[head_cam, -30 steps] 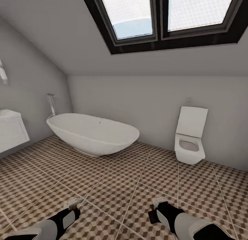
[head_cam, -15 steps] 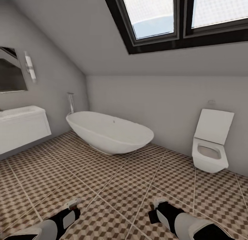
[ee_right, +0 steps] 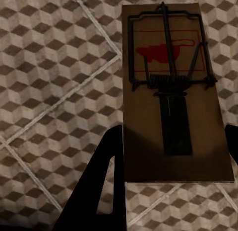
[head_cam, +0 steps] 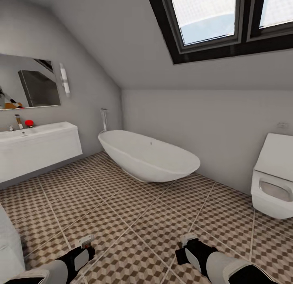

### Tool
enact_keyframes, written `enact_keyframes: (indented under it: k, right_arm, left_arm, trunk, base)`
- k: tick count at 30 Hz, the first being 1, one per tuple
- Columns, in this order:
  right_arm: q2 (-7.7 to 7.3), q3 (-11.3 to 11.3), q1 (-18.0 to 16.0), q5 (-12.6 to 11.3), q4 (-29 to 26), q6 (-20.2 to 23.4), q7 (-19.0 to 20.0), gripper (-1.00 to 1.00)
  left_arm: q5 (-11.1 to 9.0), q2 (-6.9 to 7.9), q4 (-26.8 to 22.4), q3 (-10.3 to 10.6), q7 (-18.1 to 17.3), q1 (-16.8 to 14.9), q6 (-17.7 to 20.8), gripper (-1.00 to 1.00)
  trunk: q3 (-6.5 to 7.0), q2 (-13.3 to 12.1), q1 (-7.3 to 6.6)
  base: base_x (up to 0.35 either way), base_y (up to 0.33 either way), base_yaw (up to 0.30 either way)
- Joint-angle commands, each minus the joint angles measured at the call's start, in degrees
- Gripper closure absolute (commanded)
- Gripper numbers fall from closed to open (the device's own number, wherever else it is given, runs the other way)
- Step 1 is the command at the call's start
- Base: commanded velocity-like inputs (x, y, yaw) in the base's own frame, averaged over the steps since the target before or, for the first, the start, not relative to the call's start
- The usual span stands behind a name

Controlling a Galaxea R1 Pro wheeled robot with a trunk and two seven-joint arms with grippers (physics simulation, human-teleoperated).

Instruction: Take the four mousetraps from the cabinet in the bathroom and place them on the bathroom floor. Make sure all four end up on the same floor surface, and ensure that at least two of them are either under or directly next to the same bathroom sink.

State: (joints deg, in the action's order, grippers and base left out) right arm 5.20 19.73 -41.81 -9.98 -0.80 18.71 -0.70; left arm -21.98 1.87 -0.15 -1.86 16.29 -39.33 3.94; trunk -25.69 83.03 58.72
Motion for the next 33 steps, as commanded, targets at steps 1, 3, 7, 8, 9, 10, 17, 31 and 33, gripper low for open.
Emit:
enact_keyframes:
  k: [1, 3, 7, 8, 9, 10, 17, 31, 33]
  right_arm:
    - [-0.01, 0.49, -0.02, -0.65, -0.08, 0.28, 0.0, 1.0]
    - [-0.01, 0.49, -0.02, -0.65, -0.08, 0.28, 0.0, 1.0]
    - [-0.02, 0.49, -0.02, -0.65, -0.08, 0.28, 0.0, 1.0]
    - [-0.02, 0.49, -0.02, -0.65, -0.08, 0.29, 0.0, 1.0]
    - [-0.02, 0.49, -0.02, -0.65, -0.08, 0.29, 0.0, 1.0]
    - [-0.02, 0.49, -0.02, -0.65, -0.08, 0.28, 0.0, 1.0]
    - [-0.02, 0.49, -0.02, -0.65, -0.08, 0.28, 0.0, 1.0]
    - [-0.09, 0.42, -0.02, -0.95, -0.08, 0.28, 0.51, 1.0]
    - [-0.1, 0.41, -0.02, -0.98, -0.08, 0.28, 0.54, 1.0]
  left_arm:
    - [-0.08, 0.02, -0.02, -0.16, 0.21, -0.04, 0.2, 1.0]
    - [-0.31, 0.0, -0.02, -0.16, 0.22, -0.04, 0.18, 1.0]
    - [-1.44, 0.01, -0.06, -0.16, 0.18, -0.04, 0.13, 1.0]
    - [-1.76, 0.01, -0.06, -0.16, 0.17, -0.04, 0.12, 1.0]
    - [-1.88, 0.01, -0.07, -0.16, 0.16, -0.04, 0.12, 1.0]
    - [-2.06, 0.0, -0.09, -0.16, 0.16, -0.04, 0.11, 1.0]
    - [-2.33, -0.02, -0.1, -0.09, 0.16, -0.04, 0.11, 1.0]
    - [-2.45, 0.06, -0.11, -0.16, 0.15, -0.04, 0.12, 1.0]
    - [-2.46, 0.06, -0.11, -0.16, 0.15, -0.04, 0.13, 1.0]
  trunk:
    - [-0.06, 0.04, 0.0]
    - [-0.06, 0.04, 0.0]
    - [-0.06, 0.04, 0.0]
    - [-0.06, 0.04, 0.0]
    - [-0.06, 0.04, 0.0]
    - [-0.06, 0.04, 0.0]
    - [-0.06, 0.04, 0.0]
    - [-0.06, 0.04, 0.0]
    - [-0.06, 0.04, 0.0]
  base:
    - [0.0, 0.0, 0.291]
    - [0.0, 0.0, 0.291]
    - [0.0, 0.0, 0.29]
    - [0.0, 0.0, 0.29]
    - [0.0, 0.0, 0.29]
    - [0.0, 0.0, 0.291]
    - [0.004, 0.0, 0.288]
    - [0.259, 0.0, 0.051]
    - [0.319, 0.0, 0.002]
